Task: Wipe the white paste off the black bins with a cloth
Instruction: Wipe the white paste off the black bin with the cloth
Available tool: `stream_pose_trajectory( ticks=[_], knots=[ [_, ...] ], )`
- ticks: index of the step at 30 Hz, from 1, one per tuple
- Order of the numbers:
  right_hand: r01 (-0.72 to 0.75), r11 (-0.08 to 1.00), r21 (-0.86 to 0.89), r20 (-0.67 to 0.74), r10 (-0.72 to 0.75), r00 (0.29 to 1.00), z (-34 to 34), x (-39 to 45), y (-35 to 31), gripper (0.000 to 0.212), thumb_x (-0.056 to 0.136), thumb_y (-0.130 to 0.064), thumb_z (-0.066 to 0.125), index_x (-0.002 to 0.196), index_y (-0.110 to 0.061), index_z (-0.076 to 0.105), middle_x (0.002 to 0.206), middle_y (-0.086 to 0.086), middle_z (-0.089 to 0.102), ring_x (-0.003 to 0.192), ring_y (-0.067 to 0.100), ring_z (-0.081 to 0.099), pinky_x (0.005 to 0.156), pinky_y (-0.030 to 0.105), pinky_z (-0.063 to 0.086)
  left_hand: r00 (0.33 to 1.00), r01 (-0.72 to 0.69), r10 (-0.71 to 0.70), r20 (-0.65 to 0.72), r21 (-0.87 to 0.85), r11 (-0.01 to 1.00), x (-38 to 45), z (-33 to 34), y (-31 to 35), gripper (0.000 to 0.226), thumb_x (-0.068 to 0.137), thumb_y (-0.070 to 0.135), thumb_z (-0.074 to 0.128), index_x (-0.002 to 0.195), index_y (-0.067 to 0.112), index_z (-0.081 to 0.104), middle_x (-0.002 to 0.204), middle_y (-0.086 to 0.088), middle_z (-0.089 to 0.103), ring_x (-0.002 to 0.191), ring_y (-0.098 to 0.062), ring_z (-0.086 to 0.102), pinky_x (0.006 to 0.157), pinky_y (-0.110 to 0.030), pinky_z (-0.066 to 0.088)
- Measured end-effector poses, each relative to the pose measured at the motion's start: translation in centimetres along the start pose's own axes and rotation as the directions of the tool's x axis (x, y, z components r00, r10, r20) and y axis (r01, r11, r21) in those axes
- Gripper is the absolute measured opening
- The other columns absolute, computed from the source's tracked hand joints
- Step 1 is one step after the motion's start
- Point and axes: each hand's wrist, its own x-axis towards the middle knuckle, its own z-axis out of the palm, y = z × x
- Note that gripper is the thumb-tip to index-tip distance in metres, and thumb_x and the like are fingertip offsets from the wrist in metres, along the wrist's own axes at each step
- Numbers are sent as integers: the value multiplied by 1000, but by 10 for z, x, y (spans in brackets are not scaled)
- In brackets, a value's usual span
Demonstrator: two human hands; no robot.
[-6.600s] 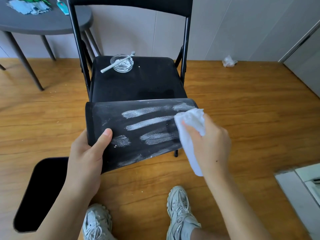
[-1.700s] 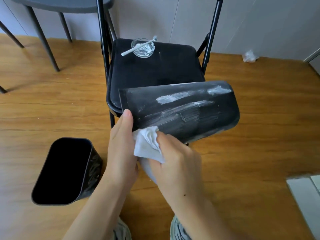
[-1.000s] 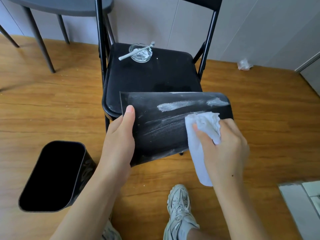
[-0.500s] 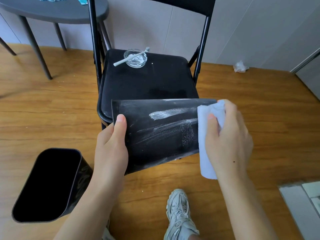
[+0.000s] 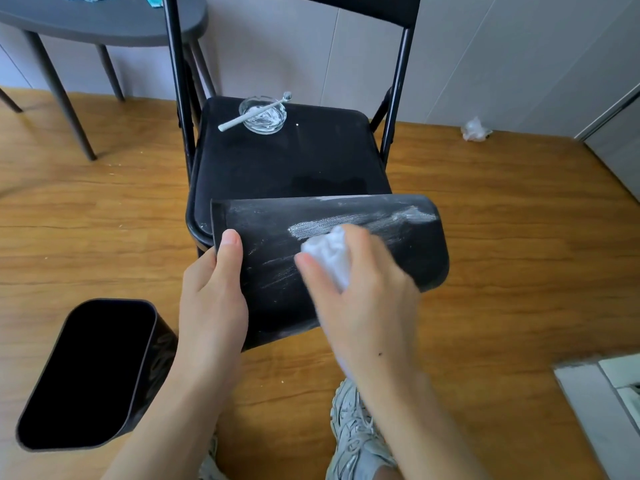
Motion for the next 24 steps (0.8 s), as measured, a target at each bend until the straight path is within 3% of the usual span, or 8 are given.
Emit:
stream_pose_trajectory(
  ticks=[3,5,9,12,16,19,21,24],
  knots=[
    [120,993,-17,17,-120,993,8,-9,-12,38,88,-51,56,99,-15,60,74,-2,57,58,15,57,43,31,48,1000,-8,8,-5,0,1000,-1,-1,1,59,102,43,42,46,29,54,47,15,51,47,0,48,56,-26,39],
    [104,994,-36,-7,-104,995,6,-3,-2,37,89,-52,55,100,-17,62,76,-2,58,59,15,57,42,30,46,1000,-13,13,-5,-13,1000,3,-3,-1,54,102,43,43,52,28,59,56,15,58,56,-1,55,61,-26,43],
    [-151,984,-98,-142,136,981,-16,19,45,37,86,-50,54,103,-20,65,86,-1,66,65,13,50,50,16,28,1000,-25,25,11,-14,1000,5,-2,-3,53,102,42,43,54,28,58,56,16,54,61,-1,53,63,-26,40],
    [-302,949,-94,-160,285,945,-28,24,66,34,87,-45,59,107,-18,63,91,1,68,70,12,44,54,24,24,999,-20,20,29,-14,1000,3,0,-1,54,103,41,42,55,28,63,56,20,61,56,7,56,59,-21,41],
    [-114,990,-77,-88,107,990,-12,15,28,36,86,-50,56,98,-17,63,79,-2,64,61,10,46,51,6,27,999,-41,41,5,5,999,3,-2,-3,49,102,42,44,59,24,60,59,21,60,58,7,55,63,-23,42],
    [60,995,-76,-19,-61,998,1,4,-2,39,86,-56,54,96,-18,63,70,-7,58,54,6,46,47,7,25,999,-44,44,16,10,999,2,-4,-4,47,101,43,43,64,25,64,64,16,65,64,3,60,63,-24,45],
    [93,993,-76,-20,-94,995,3,6,-1,41,87,-57,54,97,-19,65,67,-7,58,52,6,48,45,10,27,999,-38,38,23,15,999,2,-5,-4,47,102,42,43,64,24,64,63,15,65,64,3,61,59,-19,46],
    [15,995,-103,-52,-20,998,-6,15,18,39,88,-56,51,98,-22,67,69,-5,61,53,10,48,44,14,28,999,-48,48,26,16,999,2,-3,-2,57,103,39,43,48,29,58,52,19,55,53,6,52,49,-10,41]
  ],
)
